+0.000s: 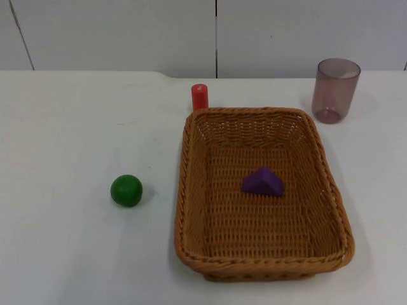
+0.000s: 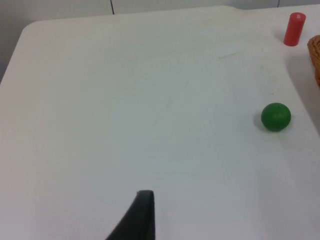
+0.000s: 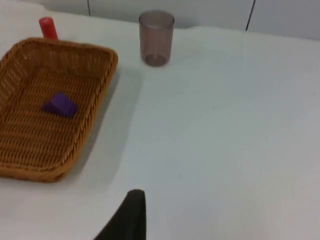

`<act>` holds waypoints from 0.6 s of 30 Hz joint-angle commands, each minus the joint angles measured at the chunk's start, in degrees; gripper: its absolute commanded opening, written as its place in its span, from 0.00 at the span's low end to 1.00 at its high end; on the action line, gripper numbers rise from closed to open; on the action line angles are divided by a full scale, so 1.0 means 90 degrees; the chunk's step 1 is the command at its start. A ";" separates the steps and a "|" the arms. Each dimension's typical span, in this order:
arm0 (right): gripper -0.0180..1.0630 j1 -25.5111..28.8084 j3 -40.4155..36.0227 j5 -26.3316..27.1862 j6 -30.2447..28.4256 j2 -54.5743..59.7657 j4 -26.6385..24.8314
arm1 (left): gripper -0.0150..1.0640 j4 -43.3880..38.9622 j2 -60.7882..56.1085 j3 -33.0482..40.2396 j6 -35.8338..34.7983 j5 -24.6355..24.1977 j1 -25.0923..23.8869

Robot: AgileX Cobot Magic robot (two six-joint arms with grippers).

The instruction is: Pick up the basket with the left hand and place the triangular block into the basket with the right hand.

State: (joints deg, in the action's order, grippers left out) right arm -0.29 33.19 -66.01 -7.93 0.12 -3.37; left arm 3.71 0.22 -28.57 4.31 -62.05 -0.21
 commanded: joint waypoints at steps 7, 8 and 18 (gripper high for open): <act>0.98 -0.0030 -0.0395 0.0457 0.0167 -0.0014 0.0069 | 0.99 -0.0036 -0.0025 0.0029 -0.0036 0.0044 0.0020; 0.98 -0.0030 -0.0395 0.0457 0.0167 -0.0014 0.0069 | 0.99 -0.0036 -0.0025 0.0029 -0.0036 0.0044 0.0020; 0.98 -0.0030 -0.0395 0.0457 0.0620 -0.0014 0.0018 | 0.99 -0.0036 -0.0025 0.0029 -0.0036 0.0044 0.0020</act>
State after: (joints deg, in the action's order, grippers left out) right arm -0.29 29.95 -62.74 -4.66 0.12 -3.05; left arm 3.71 0.22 -28.57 4.18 -62.05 -0.21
